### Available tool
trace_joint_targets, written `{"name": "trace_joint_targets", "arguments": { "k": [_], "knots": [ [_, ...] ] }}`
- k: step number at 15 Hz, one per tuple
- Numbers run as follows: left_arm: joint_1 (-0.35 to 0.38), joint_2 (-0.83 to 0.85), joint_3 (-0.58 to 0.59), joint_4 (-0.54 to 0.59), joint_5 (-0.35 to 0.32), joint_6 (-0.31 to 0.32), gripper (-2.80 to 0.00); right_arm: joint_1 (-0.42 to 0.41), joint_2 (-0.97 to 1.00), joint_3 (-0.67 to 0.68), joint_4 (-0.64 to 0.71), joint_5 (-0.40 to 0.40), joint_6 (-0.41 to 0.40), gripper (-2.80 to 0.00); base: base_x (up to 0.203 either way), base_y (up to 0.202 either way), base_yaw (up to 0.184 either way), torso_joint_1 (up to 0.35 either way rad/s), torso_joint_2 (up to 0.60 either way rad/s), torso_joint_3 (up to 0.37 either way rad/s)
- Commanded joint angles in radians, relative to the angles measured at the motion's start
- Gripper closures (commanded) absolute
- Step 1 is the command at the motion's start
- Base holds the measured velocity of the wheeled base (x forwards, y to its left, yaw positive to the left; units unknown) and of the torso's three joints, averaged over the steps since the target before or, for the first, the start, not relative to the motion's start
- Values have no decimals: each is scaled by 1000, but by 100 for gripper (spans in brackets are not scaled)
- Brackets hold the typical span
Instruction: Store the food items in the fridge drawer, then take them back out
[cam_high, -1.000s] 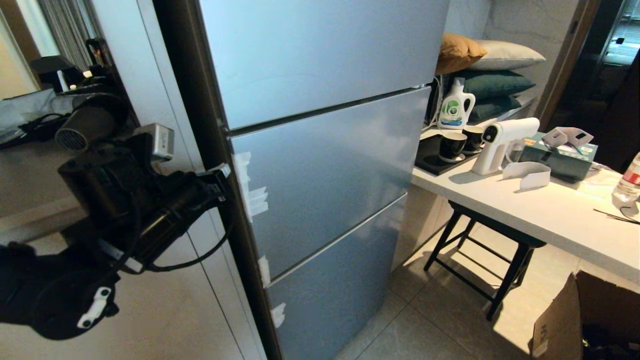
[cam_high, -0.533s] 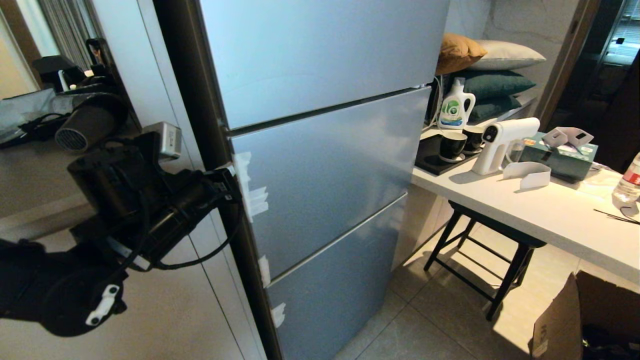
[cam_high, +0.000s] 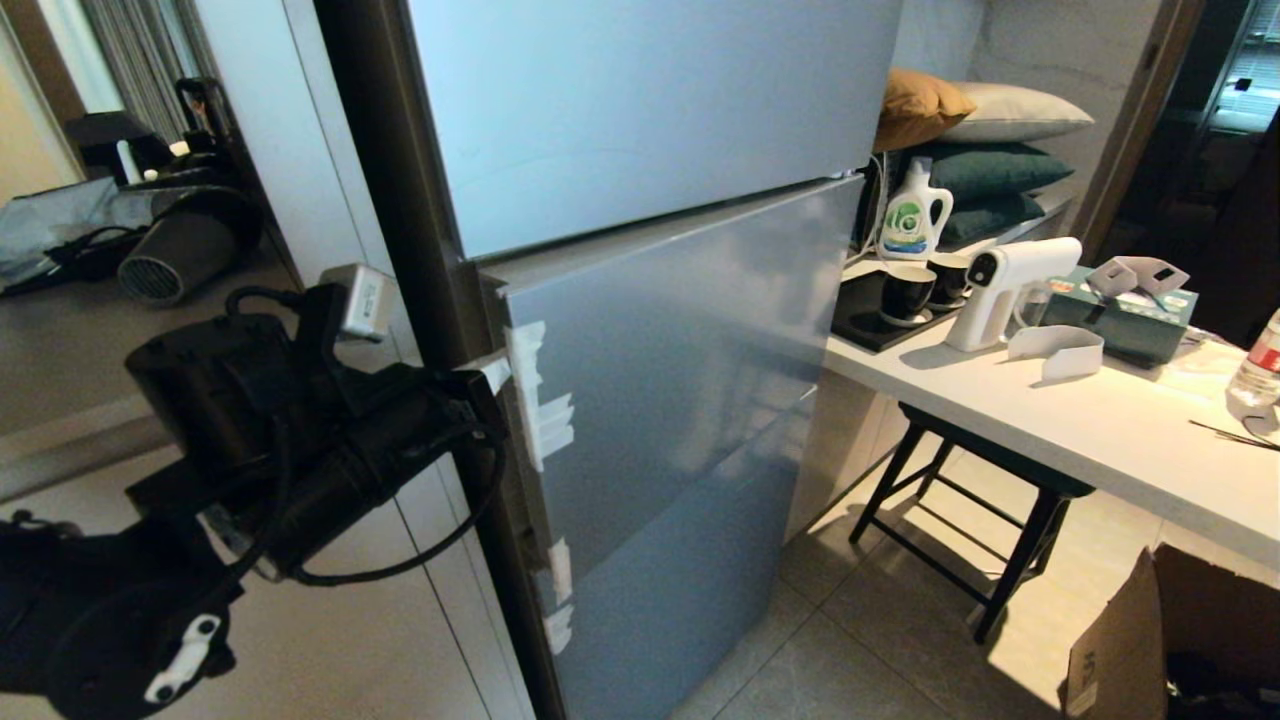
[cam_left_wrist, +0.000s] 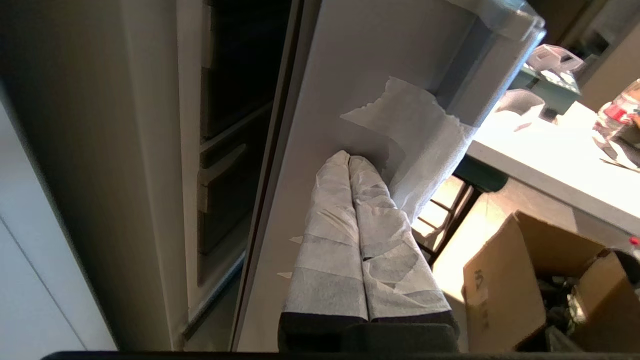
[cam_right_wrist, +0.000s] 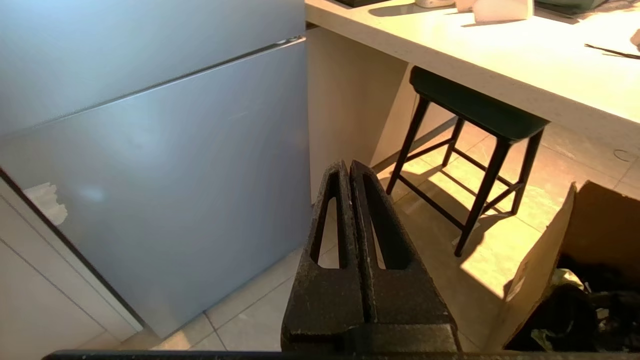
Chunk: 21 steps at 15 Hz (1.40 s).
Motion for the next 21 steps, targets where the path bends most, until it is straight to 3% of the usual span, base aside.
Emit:
{"name": "trace_joint_targets", "arguments": {
  "k": [1,3,7,12,14,16,18,21],
  "knots": [
    [-30,-12,11,-12,-1,-1,0,0,2,0,2,0,0,0,0,0,0,0,0,0],
    [-64,-18,34,-12,-8,0,0,0,2,0,0,0,0,0,0,0,0,0,0,0],
    [-170,-91,123,-12,-86,3,0,0,2,0,0,0,0,0,0,0,0,0,0,0],
    [-366,-223,200,-8,-123,-3,0,0,2,0,0,0,0,0,0,0,0,0,0,0],
    [-334,-235,199,-4,-103,-2,0,0,2,0,0,0,0,0,0,0,0,0,0,0],
    [-272,-184,168,-5,-34,4,0,0,2,0,0,0,0,0,0,0,0,0,0,0],
    [-263,-130,113,-11,69,6,0,0,2,0,0,0,0,0,0,0,0,0,0,0],
    [-261,-184,113,-11,127,10,0,0,2,0,0,2,-1,0,0,0,0,0,0,0]
  ]
}}
